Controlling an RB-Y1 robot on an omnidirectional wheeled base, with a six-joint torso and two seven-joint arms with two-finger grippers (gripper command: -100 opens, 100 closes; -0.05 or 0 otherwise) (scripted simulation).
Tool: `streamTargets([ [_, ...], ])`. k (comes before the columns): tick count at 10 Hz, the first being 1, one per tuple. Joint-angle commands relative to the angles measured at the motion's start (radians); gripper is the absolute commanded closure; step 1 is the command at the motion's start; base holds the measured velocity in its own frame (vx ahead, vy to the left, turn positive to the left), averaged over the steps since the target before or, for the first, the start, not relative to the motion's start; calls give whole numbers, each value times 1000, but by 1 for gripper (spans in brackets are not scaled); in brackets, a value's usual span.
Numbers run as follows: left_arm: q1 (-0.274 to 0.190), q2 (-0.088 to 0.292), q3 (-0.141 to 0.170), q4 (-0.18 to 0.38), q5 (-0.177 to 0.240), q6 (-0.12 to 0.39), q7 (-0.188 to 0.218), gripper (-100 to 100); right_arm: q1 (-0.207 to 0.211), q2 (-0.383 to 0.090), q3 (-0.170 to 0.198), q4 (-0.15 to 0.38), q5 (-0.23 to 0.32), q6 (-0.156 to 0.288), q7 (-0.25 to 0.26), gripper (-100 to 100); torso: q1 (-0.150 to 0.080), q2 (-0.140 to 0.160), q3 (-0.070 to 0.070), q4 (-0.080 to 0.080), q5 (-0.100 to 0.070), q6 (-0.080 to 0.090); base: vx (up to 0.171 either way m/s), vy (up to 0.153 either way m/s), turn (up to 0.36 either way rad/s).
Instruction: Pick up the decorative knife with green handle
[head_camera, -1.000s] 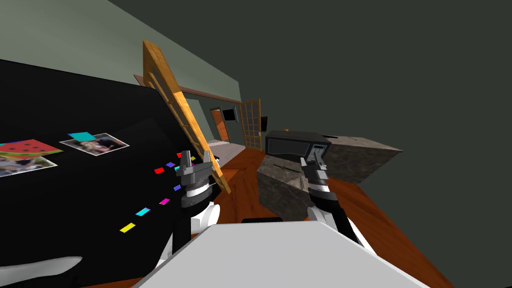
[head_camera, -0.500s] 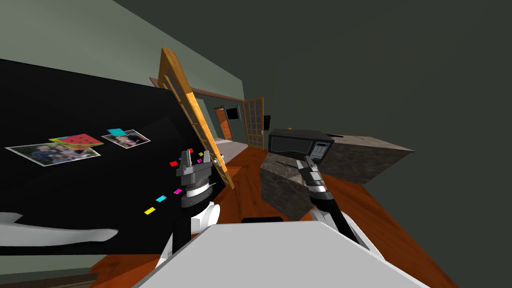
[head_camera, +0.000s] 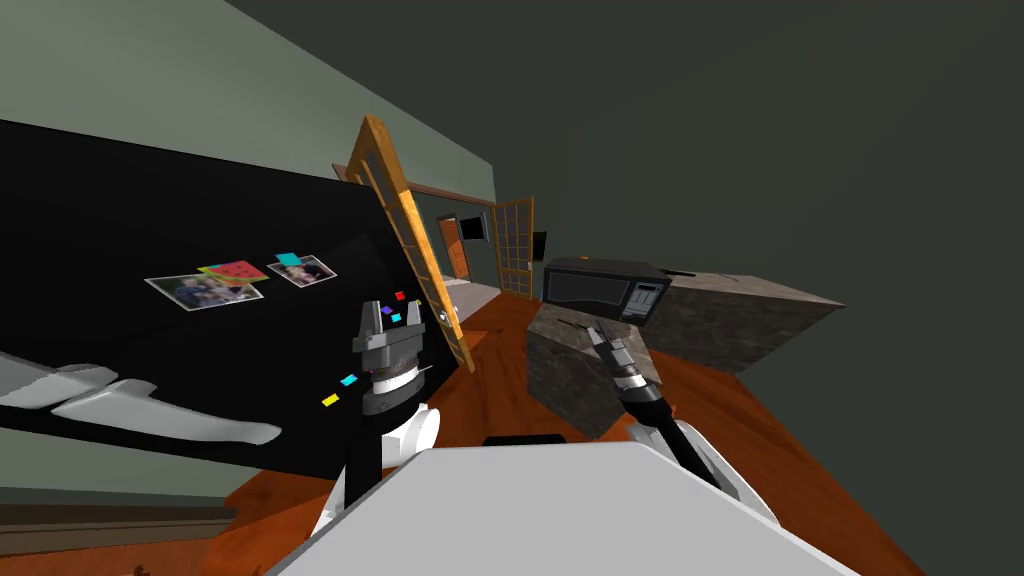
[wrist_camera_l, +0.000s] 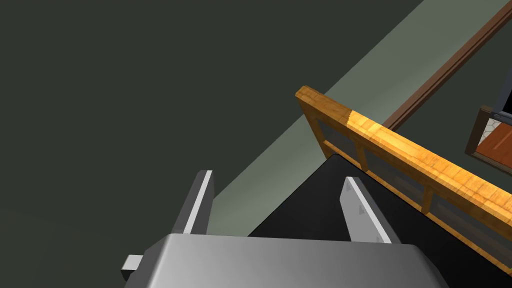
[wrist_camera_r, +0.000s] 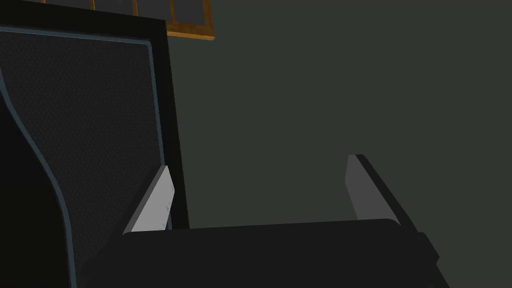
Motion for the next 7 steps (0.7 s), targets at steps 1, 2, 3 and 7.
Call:
streamTargets([
  [1,0,0,0,0,0,0,0,0,-15,-50,5,50,31,-22,12,-100,0,0,0,0,0,0,-92,59,150],
  [2,0,0,0,0,0,0,0,0,-15,-65,5,64,31,-22,12,-100,1,1,1,0,0,0,-74,54,49],
  [3,0,0,0,0,0,0,0,0,-24,-104,10,102,53,-37,21,-100,1,1,1,0,0,0,-75,59,82],
  [7,0,0,0,0,0,0,0,0,-41,-205,22,193,101,-65,41,-100,0,0,0,0,0,0,-64,56,88],
])
